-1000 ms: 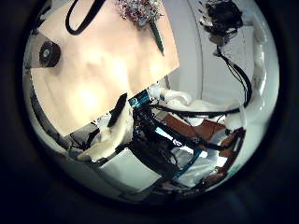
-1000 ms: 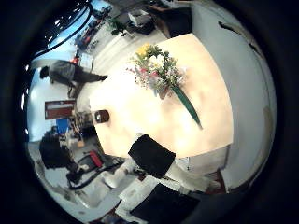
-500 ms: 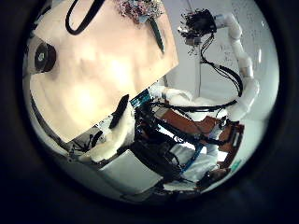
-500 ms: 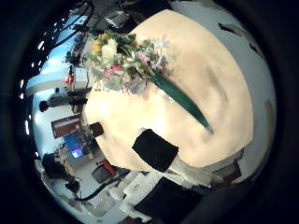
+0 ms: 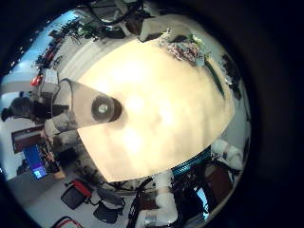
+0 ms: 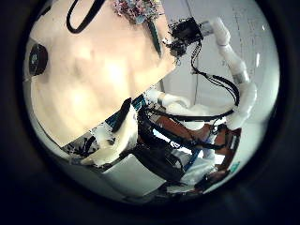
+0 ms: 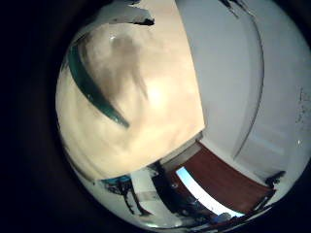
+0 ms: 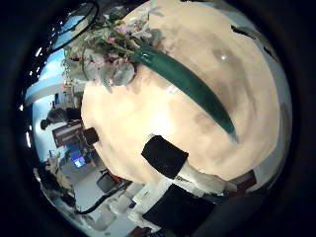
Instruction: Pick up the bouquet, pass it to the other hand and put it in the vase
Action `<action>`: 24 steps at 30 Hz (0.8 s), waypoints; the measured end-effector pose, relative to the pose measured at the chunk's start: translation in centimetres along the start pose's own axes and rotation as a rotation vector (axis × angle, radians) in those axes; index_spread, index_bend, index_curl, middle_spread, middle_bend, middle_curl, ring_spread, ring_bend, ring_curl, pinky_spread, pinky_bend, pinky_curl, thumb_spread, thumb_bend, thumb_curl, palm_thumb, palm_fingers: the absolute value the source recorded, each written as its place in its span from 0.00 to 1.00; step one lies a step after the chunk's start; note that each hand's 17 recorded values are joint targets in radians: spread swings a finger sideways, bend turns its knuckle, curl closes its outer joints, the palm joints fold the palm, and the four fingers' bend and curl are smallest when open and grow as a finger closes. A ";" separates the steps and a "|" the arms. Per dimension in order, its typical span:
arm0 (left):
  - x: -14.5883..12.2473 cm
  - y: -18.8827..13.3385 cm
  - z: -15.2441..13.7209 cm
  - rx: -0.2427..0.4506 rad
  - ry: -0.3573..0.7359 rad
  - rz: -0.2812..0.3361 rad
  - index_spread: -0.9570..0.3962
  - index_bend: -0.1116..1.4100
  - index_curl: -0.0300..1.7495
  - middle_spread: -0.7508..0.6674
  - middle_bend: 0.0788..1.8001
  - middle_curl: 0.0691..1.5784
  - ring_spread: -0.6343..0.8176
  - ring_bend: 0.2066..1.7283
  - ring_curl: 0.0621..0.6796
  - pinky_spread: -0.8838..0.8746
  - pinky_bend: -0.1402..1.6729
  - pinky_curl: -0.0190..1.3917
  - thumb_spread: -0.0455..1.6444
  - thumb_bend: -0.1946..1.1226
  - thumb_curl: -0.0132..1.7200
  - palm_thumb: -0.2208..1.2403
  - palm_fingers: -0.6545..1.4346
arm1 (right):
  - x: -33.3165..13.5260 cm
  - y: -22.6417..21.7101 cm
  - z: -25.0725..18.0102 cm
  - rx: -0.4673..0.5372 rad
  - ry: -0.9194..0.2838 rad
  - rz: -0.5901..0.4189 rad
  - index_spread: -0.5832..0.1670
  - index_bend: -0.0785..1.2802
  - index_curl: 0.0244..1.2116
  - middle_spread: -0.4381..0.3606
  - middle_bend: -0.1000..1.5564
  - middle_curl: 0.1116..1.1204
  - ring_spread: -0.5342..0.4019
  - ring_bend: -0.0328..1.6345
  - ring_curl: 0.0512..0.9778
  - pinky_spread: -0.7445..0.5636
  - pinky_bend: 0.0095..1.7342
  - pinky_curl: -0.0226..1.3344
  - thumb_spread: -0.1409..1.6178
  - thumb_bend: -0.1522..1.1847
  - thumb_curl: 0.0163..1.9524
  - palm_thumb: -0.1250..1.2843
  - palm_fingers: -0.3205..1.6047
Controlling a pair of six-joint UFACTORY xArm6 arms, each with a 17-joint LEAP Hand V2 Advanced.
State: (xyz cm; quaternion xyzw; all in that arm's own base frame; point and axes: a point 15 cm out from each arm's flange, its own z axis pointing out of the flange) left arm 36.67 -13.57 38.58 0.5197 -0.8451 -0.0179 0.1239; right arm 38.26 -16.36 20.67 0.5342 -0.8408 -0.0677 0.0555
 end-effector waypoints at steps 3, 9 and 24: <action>-0.1 0.2 -0.2 0.002 -0.002 -0.002 0.71 0.20 0.24 0.74 0.06 0.14 0.80 0.14 0.26 0.81 0.27 0.15 0.69 0.13 0.19 0.42 0.36 | -0.1 -0.2 1.1 -0.010 0.008 -0.008 0.57 0.21 0.28 0.61 0.32 0.29 0.54 0.53 0.20 0.77 0.42 0.12 0.69 0.10 0.17 0.34 0.38; 0.1 0.4 -0.5 0.008 -0.004 -0.006 0.71 0.20 0.24 0.74 0.06 0.14 0.80 0.14 0.26 0.81 0.28 0.15 0.69 0.13 0.19 0.42 0.36 | -0.2 -0.5 3.2 -0.045 0.011 -0.008 0.57 0.21 0.30 0.62 0.33 0.30 0.55 0.52 0.19 0.76 0.40 0.10 0.68 0.09 0.17 0.34 0.39; 0.1 1.0 -0.5 0.005 -0.004 -0.013 0.71 0.20 0.23 0.74 0.06 0.14 0.80 0.15 0.26 0.81 0.28 0.15 0.69 0.13 0.19 0.42 0.36 | -0.6 -1.3 7.4 -0.102 0.014 -0.011 0.56 0.21 0.33 0.61 0.34 0.30 0.55 0.52 0.18 0.75 0.37 0.06 0.68 0.10 0.18 0.36 0.41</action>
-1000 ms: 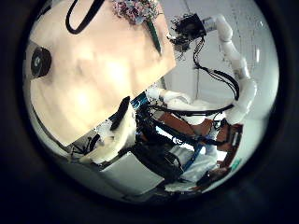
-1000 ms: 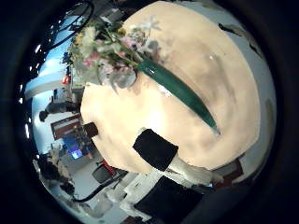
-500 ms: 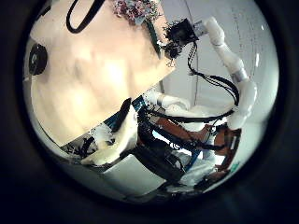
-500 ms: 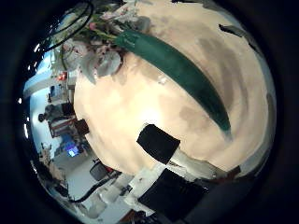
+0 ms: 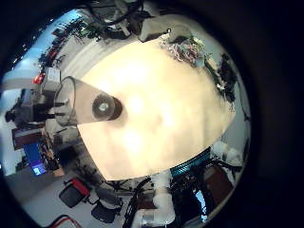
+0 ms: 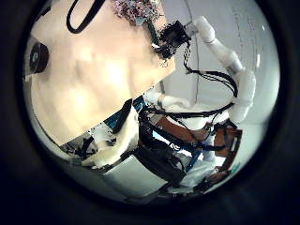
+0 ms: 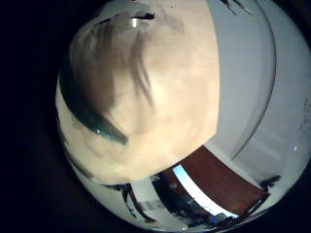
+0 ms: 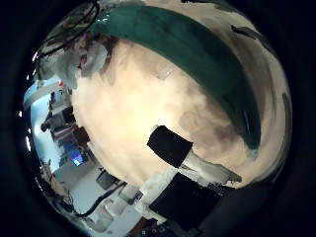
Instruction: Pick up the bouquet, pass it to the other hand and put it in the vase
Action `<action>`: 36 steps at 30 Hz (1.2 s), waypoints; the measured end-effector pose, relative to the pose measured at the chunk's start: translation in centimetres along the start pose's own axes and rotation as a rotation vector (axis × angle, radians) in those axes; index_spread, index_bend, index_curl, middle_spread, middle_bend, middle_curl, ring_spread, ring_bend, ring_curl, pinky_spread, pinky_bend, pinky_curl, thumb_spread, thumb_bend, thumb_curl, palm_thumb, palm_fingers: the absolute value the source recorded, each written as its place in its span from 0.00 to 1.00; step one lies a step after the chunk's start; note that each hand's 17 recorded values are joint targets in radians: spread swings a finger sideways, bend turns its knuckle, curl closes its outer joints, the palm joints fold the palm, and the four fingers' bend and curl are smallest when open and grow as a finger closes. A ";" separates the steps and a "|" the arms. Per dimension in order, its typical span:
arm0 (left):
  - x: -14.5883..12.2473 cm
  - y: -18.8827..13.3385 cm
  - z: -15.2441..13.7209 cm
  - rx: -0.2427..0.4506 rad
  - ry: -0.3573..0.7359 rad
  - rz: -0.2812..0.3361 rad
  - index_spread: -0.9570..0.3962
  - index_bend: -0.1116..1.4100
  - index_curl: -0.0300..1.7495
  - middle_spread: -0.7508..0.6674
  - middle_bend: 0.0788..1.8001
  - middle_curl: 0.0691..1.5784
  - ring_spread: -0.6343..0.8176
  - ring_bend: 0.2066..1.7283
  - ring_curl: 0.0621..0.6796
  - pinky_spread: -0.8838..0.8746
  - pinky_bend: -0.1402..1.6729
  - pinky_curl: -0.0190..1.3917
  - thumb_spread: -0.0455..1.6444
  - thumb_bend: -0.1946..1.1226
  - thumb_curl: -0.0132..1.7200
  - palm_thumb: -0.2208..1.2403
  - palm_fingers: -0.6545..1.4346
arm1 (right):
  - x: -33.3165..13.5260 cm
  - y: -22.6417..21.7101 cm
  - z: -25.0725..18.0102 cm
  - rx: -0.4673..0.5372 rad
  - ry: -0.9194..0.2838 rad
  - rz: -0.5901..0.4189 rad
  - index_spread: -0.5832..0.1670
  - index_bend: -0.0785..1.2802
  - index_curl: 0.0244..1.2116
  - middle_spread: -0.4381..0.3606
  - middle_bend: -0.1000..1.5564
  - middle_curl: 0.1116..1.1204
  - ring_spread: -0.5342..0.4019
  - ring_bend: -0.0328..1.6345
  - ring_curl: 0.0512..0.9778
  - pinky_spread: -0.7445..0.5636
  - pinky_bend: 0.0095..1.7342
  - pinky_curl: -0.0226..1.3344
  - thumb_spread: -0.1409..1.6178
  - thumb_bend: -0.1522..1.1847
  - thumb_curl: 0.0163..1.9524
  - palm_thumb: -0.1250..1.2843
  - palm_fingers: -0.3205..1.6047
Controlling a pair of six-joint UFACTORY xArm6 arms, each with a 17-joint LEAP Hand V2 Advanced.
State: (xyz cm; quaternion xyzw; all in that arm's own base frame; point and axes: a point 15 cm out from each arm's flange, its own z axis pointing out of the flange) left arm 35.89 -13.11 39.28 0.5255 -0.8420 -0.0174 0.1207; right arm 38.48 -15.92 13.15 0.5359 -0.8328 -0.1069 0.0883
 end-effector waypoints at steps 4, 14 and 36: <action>0.0 0.0 0.0 0.000 -0.001 -0.001 0.71 0.20 0.24 0.74 0.06 0.14 0.80 0.15 0.26 0.81 0.28 0.14 0.69 0.13 0.19 0.42 0.36 | 0.0 0.0 0.5 -0.010 0.002 0.001 0.54 0.21 0.34 0.59 0.35 0.31 0.54 0.52 0.17 0.74 0.36 0.04 0.68 0.10 0.18 0.37 0.44; 0.0 0.2 0.1 -0.008 -0.008 -0.007 0.71 0.20 0.24 0.74 0.06 0.14 0.80 0.15 0.26 0.81 0.28 0.14 0.69 0.13 0.20 0.43 0.36 | 0.5 -0.3 0.2 0.000 0.063 -0.019 0.37 0.31 0.39 0.38 0.44 0.37 0.36 0.61 0.22 0.53 0.39 0.02 0.67 0.11 0.20 0.52 0.71; 0.1 1.1 -1.0 0.017 -0.011 -0.008 0.71 0.20 0.24 0.75 0.06 0.14 0.80 0.15 0.25 0.81 0.28 0.14 0.68 0.13 0.19 0.44 0.36 | 1.4 -2.1 -7.9 0.268 0.085 -0.015 0.38 0.83 0.71 0.34 0.82 0.65 0.35 0.87 0.54 0.39 0.85 0.32 0.62 0.18 0.32 0.90 0.79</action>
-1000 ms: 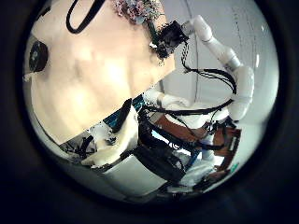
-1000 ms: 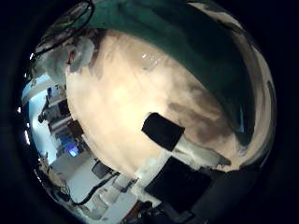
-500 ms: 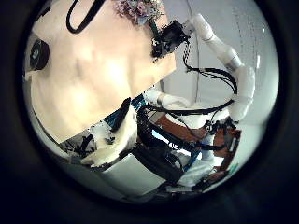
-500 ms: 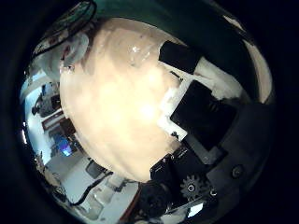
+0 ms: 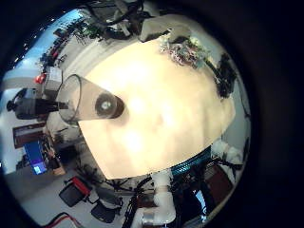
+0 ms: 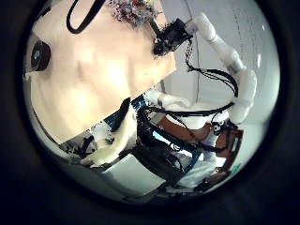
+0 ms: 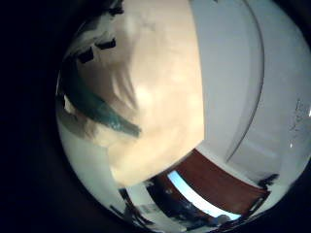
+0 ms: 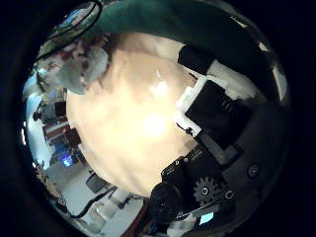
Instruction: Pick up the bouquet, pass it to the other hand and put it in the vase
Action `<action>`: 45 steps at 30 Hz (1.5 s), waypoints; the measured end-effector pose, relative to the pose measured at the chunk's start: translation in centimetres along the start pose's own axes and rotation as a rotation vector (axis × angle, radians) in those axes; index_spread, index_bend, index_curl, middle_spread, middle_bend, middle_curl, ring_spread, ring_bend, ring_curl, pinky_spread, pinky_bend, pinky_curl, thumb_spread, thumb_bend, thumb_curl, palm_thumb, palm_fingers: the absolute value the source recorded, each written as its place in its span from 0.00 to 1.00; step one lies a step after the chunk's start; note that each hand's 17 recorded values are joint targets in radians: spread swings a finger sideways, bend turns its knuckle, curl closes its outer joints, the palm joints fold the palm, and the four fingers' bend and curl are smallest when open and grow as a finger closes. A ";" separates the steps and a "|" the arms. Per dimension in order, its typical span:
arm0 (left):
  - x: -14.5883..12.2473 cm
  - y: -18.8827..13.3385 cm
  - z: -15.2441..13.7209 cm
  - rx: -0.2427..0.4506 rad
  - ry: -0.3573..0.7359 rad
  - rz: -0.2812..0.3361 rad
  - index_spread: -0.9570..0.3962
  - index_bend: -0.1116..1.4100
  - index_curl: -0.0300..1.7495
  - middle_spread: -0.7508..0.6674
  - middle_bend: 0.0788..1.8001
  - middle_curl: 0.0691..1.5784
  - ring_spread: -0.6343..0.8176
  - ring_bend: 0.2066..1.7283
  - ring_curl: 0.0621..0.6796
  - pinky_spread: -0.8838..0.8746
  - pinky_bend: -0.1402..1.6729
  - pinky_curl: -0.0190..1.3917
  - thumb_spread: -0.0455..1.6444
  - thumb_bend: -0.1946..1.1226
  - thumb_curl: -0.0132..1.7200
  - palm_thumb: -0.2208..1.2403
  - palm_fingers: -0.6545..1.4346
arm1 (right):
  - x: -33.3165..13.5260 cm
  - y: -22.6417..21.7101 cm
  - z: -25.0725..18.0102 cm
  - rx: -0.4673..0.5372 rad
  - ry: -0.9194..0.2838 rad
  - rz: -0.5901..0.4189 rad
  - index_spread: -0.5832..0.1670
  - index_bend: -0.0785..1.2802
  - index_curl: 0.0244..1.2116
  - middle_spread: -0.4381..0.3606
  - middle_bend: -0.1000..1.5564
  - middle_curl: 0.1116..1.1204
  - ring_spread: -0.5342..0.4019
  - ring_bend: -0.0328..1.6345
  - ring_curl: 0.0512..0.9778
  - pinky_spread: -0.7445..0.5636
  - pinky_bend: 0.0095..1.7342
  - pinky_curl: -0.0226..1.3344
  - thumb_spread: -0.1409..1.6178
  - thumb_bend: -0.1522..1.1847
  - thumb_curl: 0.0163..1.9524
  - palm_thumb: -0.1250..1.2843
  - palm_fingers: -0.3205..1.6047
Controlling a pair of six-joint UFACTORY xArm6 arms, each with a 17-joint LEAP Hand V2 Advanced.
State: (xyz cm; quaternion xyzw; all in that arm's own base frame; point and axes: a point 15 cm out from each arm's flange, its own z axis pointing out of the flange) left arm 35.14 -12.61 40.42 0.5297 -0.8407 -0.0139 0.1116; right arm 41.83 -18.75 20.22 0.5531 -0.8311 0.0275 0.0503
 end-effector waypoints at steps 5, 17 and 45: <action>-0.3 0.2 -0.1 0.000 0.000 -0.008 0.71 0.20 0.24 0.74 0.06 0.14 0.80 0.15 0.25 0.81 0.28 0.14 0.68 0.13 0.19 0.44 0.36 | 1.9 -0.1 -5.4 0.117 -0.004 -0.006 0.42 0.86 0.72 0.36 0.85 0.66 0.36 0.89 0.58 0.41 0.86 0.35 0.60 0.18 0.35 0.92 0.77; -1.5 -0.3 -2.1 0.042 0.010 -0.036 0.70 0.20 0.24 0.74 0.06 0.14 0.80 0.15 0.24 0.81 0.28 0.14 0.69 0.13 0.19 0.43 0.37 | 4.1 2.0 -17.8 0.296 -0.155 0.023 0.47 0.91 0.71 0.39 0.87 0.65 0.38 0.91 0.60 0.43 0.84 0.40 0.57 0.16 0.42 0.92 0.77; -3.6 -5.1 -7.7 0.337 0.437 -0.137 0.72 0.18 0.22 0.69 0.06 0.17 0.76 0.18 0.24 0.79 0.27 0.13 0.65 0.12 0.18 0.32 0.41 | -6.1 3.3 -33.3 0.546 -0.928 -0.212 0.51 0.95 0.66 0.40 0.89 0.61 0.39 0.92 0.61 0.43 0.77 0.52 0.54 0.13 0.54 0.93 0.77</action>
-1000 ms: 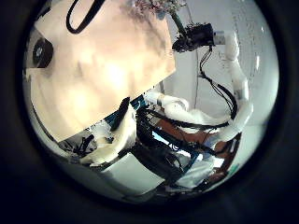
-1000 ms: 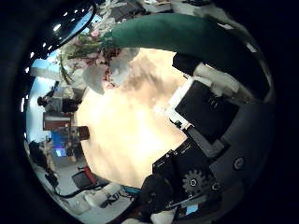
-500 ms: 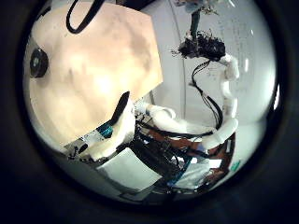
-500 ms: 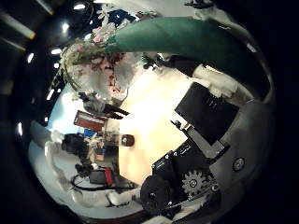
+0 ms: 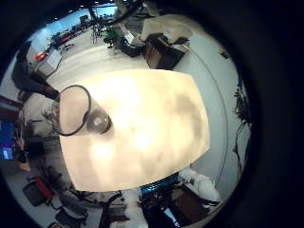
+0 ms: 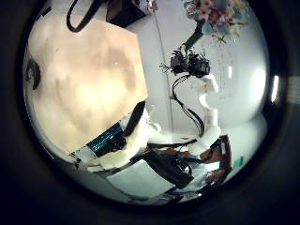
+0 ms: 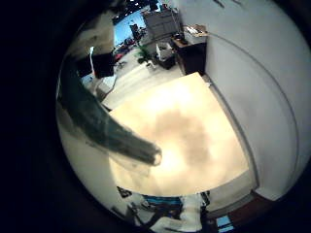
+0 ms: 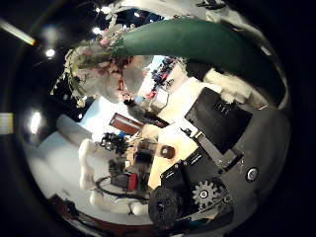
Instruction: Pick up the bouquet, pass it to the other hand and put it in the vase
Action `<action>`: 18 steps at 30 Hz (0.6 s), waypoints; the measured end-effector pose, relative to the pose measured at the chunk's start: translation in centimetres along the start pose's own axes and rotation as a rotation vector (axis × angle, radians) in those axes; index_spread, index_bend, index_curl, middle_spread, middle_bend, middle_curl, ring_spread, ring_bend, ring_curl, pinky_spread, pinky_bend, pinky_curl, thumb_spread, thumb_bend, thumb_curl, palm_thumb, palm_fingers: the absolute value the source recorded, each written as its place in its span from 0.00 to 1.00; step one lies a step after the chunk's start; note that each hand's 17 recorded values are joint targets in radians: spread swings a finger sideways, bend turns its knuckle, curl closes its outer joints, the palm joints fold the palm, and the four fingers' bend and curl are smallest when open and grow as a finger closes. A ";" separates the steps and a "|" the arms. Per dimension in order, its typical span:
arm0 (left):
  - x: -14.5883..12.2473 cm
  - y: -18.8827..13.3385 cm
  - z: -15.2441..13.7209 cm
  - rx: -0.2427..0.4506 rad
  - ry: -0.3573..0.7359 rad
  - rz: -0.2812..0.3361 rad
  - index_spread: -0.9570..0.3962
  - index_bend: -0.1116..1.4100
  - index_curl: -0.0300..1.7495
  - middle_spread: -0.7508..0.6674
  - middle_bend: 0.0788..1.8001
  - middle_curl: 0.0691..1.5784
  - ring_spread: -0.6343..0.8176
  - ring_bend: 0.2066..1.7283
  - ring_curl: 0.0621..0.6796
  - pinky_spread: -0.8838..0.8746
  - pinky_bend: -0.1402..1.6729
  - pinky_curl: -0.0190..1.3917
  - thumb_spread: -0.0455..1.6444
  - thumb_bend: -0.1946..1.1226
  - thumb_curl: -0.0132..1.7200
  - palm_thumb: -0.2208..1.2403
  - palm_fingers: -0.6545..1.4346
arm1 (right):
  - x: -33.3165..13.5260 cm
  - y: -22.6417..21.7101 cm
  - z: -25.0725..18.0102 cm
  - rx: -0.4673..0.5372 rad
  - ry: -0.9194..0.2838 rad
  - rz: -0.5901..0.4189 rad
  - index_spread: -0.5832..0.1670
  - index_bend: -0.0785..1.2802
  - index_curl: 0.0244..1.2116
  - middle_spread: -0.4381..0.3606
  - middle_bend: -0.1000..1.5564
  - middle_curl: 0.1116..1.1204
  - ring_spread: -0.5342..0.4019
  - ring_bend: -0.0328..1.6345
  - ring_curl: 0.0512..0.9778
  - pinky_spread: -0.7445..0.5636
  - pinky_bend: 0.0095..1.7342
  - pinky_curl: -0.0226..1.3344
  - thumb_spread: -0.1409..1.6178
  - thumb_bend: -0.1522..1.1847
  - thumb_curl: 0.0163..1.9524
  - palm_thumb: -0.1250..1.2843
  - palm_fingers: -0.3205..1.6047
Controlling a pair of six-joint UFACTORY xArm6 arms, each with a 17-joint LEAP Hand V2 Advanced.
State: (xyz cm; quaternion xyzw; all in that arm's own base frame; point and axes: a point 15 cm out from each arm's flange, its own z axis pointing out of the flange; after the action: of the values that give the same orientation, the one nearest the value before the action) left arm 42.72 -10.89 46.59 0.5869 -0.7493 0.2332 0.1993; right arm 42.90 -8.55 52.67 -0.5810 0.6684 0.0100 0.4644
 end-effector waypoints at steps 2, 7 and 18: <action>0.4 -0.2 0.1 0.010 0.034 -0.003 0.72 0.18 0.22 0.69 0.07 0.17 0.76 0.18 0.24 0.79 0.27 0.13 0.65 0.12 0.18 0.31 0.41 | -0.6 -0.1 0.4 -0.007 -0.052 -0.004 0.51 0.96 0.65 0.40 0.89 0.61 0.39 0.92 0.61 0.43 0.77 0.53 0.54 0.12 0.55 0.93 0.77; 2.1 -0.8 0.3 0.032 0.157 -0.011 0.73 0.18 0.21 0.70 0.07 0.18 0.76 0.19 0.25 0.79 0.28 0.14 0.64 0.13 0.18 0.30 0.40 | -2.8 0.0 1.6 -0.026 -0.209 0.005 0.51 0.96 0.65 0.40 0.89 0.60 0.39 0.92 0.61 0.42 0.76 0.55 0.54 0.12 0.57 0.93 0.77; 5.4 -1.1 0.8 0.043 0.425 -0.042 0.74 0.18 0.21 0.70 0.07 0.19 0.75 0.21 0.25 0.78 0.30 0.14 0.63 0.13 0.18 0.29 0.41 | -6.5 2.8 4.3 -0.140 -0.474 -0.046 0.52 0.97 0.63 0.40 0.89 0.60 0.39 0.92 0.61 0.42 0.74 0.59 0.53 0.11 0.59 0.92 0.77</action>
State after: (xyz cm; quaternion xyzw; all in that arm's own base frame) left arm 42.53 -15.85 49.17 0.5441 -0.6730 0.3634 0.3449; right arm 42.61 -0.23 52.88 -0.6083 0.5250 0.1819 0.5668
